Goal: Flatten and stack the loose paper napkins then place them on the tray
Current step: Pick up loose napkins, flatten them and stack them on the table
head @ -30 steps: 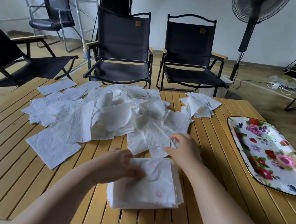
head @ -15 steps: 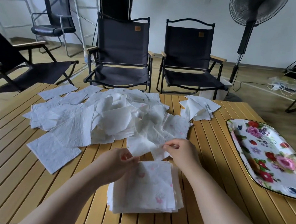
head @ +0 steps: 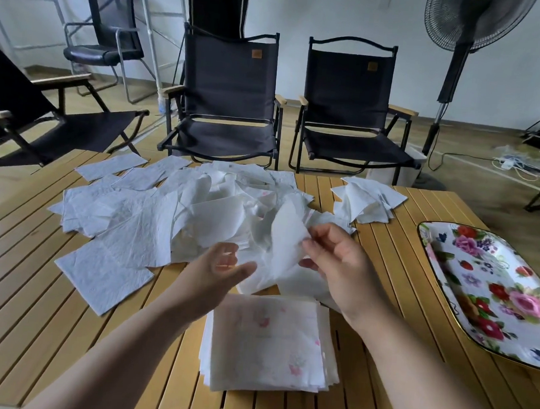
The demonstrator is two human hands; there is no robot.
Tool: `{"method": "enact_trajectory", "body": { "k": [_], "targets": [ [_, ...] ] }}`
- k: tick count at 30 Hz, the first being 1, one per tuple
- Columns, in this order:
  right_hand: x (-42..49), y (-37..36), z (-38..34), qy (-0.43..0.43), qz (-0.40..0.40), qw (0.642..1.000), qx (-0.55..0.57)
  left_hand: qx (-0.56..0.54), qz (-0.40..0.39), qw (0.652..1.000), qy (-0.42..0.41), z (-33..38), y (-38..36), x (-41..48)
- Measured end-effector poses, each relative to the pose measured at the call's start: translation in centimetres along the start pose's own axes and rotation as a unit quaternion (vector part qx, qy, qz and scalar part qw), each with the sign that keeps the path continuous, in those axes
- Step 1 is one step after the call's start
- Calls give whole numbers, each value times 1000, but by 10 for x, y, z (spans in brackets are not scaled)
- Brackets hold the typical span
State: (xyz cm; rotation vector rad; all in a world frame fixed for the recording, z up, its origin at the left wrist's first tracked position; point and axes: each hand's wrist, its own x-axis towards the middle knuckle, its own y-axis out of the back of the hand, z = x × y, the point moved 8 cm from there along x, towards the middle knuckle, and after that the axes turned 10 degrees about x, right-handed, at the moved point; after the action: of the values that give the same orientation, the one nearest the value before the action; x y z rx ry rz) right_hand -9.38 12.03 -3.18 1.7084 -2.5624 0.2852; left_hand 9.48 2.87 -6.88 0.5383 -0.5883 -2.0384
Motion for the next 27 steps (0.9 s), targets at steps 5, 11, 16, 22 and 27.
{"method": "enact_trajectory", "body": {
  "k": [5,11,16,22,27],
  "targets": [
    [-16,-8,-10,-77,6,965,249,-268,-144,952,41,16,-13,-17],
    [-32,-7,-16,-127,5,967,222,-277,-81,957,13,20,3,-18],
    [-38,-10,-18,-148,-22,980,135,-212,-71,975,9,16,11,-26],
    [-45,-5,-15,-173,12,985,5,4,-83,995,-50,14,8,-33],
    [-42,23,12,-213,81,955,-188,169,-109,973,-117,23,-11,-38]
  ]
}}
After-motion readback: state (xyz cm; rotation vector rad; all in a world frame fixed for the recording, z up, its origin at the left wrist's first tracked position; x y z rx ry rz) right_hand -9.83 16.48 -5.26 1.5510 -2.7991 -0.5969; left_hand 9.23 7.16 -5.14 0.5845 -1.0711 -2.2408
